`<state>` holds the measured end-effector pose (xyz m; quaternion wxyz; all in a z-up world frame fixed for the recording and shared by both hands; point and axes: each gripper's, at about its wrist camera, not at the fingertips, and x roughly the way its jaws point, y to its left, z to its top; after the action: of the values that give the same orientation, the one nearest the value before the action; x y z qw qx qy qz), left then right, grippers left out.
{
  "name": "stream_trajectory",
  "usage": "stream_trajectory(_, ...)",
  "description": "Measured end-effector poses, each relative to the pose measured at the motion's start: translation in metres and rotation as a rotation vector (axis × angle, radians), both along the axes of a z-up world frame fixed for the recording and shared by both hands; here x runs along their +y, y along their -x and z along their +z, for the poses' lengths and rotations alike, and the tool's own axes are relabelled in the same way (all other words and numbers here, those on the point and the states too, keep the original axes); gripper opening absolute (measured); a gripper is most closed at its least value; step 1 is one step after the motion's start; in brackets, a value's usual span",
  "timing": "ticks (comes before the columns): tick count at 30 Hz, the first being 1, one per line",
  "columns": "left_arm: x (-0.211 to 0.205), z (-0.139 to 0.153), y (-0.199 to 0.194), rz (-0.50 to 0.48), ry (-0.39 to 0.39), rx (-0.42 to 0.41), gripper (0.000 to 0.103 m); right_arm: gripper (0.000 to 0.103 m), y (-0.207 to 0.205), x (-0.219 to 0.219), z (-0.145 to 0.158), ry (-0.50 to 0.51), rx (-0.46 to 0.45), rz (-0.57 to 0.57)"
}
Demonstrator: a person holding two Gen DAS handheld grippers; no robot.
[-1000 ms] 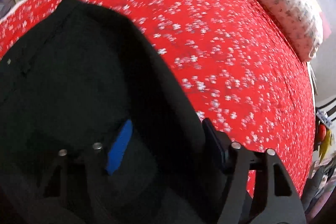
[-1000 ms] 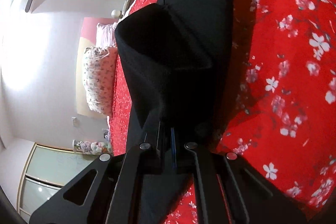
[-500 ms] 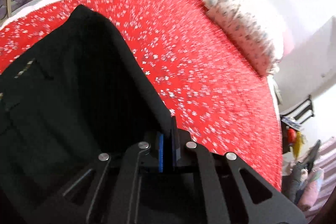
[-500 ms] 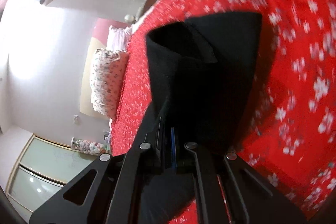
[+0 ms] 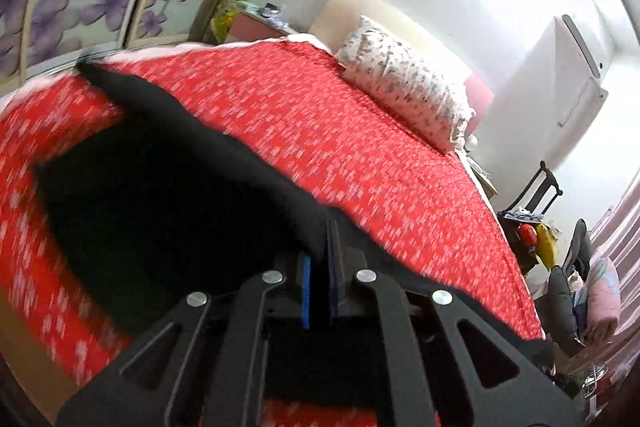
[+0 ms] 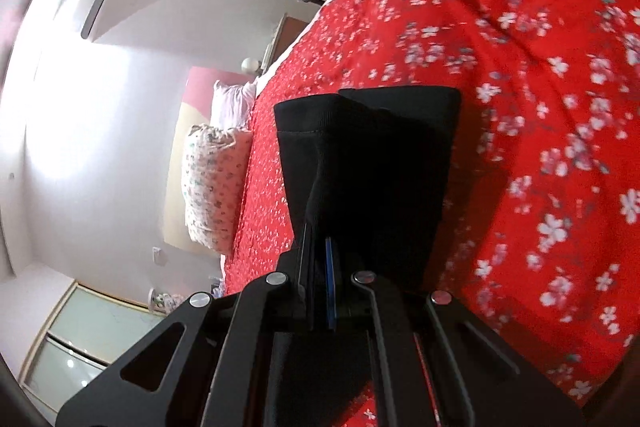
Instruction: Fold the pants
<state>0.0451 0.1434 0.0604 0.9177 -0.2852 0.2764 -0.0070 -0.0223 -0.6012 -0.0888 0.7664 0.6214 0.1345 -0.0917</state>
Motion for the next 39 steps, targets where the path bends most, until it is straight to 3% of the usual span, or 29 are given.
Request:
stream_trajectory(6, 0.015, -0.066, 0.015, 0.061, 0.109, 0.103, 0.014, 0.005, 0.003, -0.005, -0.008, -0.011, 0.029, -0.011)
stream_trajectory(10, 0.031, -0.070, 0.019, 0.141, 0.162, 0.054, 0.053, 0.005, 0.002, -0.004, -0.012, 0.000, 0.045, -0.005)
stream_trajectory(12, 0.052, -0.070, 0.021, 0.215, 0.201, 0.028, 0.060, 0.005, 0.007, -0.005, -0.015, -0.001, 0.045, -0.019)
stream_trajectory(15, 0.075, -0.076, 0.014, 0.249, 0.285, 0.031, 0.057, 0.005, 0.012, -0.007, -0.018, -0.002, 0.042, -0.013)
stream_trajectory(18, 0.086, -0.080, 0.007, 0.276, 0.309, 0.047, 0.049, 0.005, 0.010, -0.008, -0.017, 0.013, 0.049, -0.011)
stream_trajectory(22, 0.103, -0.092, 0.007, 0.320, 0.336, 0.081, 0.014, 0.005, 0.007, -0.006, -0.015, 0.010, 0.040, -0.013)
stream_trajectory(23, 0.105, -0.094, 0.009, 0.318, 0.343, 0.079, 0.010, 0.005, 0.007, -0.006, -0.015, 0.007, 0.033, -0.014)
stream_trajectory(28, 0.098, -0.076, 0.031, 0.337, 0.240, 0.007, 0.007, 0.005, 0.009, -0.011, -0.014, -0.006, -0.006, -0.032)
stream_trajectory(31, 0.096, -0.075, 0.043, 0.352, 0.220, -0.003, 0.007, 0.005, 0.013, -0.016, -0.011, 0.001, -0.030, -0.041)
stream_trajectory(33, 0.093, -0.077, 0.040, 0.352, 0.198, 0.025, 0.007, 0.005, 0.013, -0.020, -0.010, 0.014, -0.030, -0.044)
stream_trajectory(36, 0.092, -0.078, 0.033, 0.357, 0.200, 0.081, 0.008, 0.005, 0.007, -0.024, -0.013, 0.042, 0.064, -0.037)
stream_trajectory(39, 0.095, -0.081, 0.030, 0.367, 0.195, 0.107, 0.015, 0.005, 0.008, -0.029, -0.025, -0.013, 0.090, -0.032)
